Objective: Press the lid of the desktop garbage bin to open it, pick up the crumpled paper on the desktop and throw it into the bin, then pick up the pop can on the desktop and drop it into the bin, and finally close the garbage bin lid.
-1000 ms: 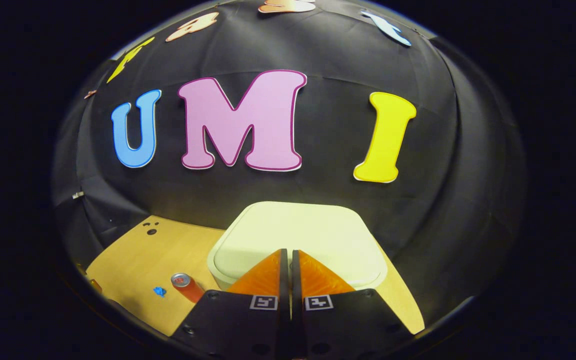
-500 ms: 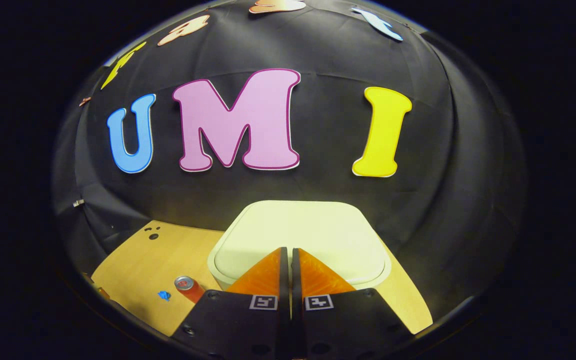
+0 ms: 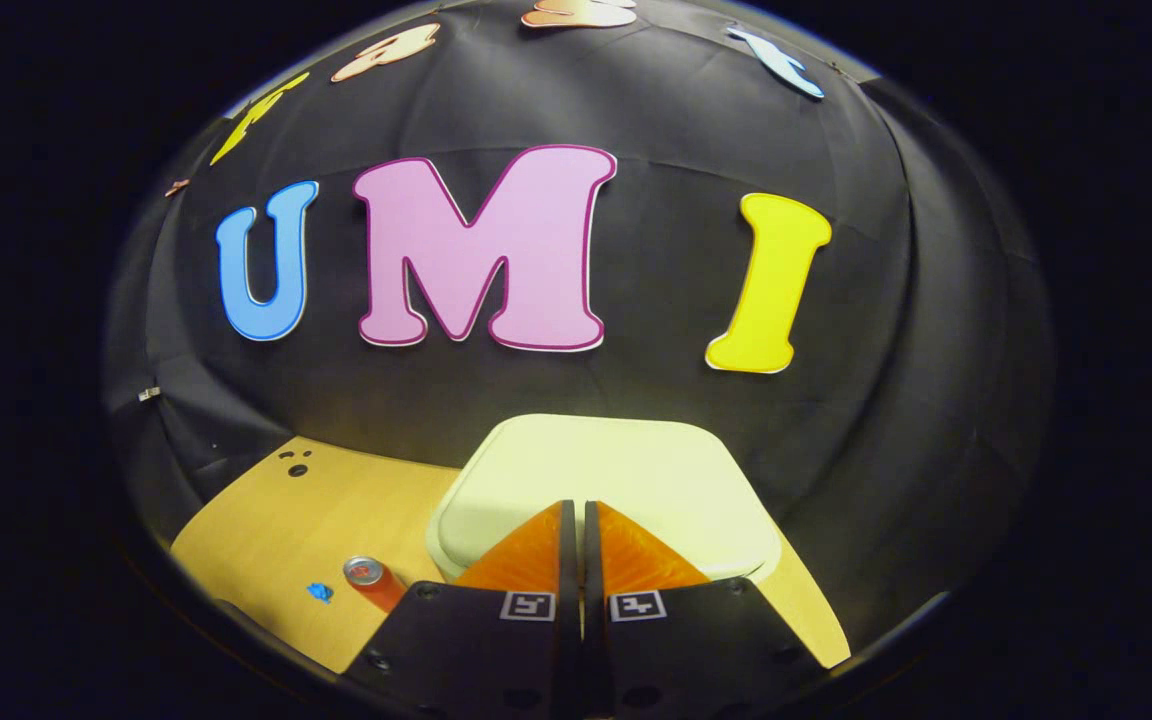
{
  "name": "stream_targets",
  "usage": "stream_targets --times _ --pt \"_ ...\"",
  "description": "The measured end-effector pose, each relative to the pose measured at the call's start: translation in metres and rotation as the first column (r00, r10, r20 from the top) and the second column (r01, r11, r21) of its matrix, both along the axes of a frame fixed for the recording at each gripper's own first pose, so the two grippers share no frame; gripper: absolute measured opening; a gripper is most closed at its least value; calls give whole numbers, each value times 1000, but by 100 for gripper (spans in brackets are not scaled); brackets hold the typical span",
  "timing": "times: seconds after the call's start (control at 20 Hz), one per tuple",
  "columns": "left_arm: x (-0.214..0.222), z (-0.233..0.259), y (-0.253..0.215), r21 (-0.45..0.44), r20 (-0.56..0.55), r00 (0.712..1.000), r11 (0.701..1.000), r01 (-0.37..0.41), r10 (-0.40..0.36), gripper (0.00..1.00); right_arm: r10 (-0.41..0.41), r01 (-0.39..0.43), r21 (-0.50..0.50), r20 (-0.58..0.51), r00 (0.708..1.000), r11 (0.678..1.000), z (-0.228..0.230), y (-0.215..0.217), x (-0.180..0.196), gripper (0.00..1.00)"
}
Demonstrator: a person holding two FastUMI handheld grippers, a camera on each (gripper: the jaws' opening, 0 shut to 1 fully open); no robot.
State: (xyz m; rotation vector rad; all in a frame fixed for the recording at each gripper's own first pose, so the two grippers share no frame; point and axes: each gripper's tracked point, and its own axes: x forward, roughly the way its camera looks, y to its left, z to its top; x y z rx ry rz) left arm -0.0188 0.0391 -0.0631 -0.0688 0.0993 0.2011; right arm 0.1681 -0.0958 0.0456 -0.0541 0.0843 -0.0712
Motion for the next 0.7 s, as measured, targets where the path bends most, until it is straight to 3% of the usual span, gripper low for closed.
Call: stream_targets --times 0.25,0.7 --pt "-20 1 21 6 27 1000 1000 13 -13 98 -12 13 -14 108 994 1000 46 22 -31 5" --pt "-31 -9 47 4 43 997 998 56 -56 98 -15 20 -39 114 993 999 39 51 -88 5"
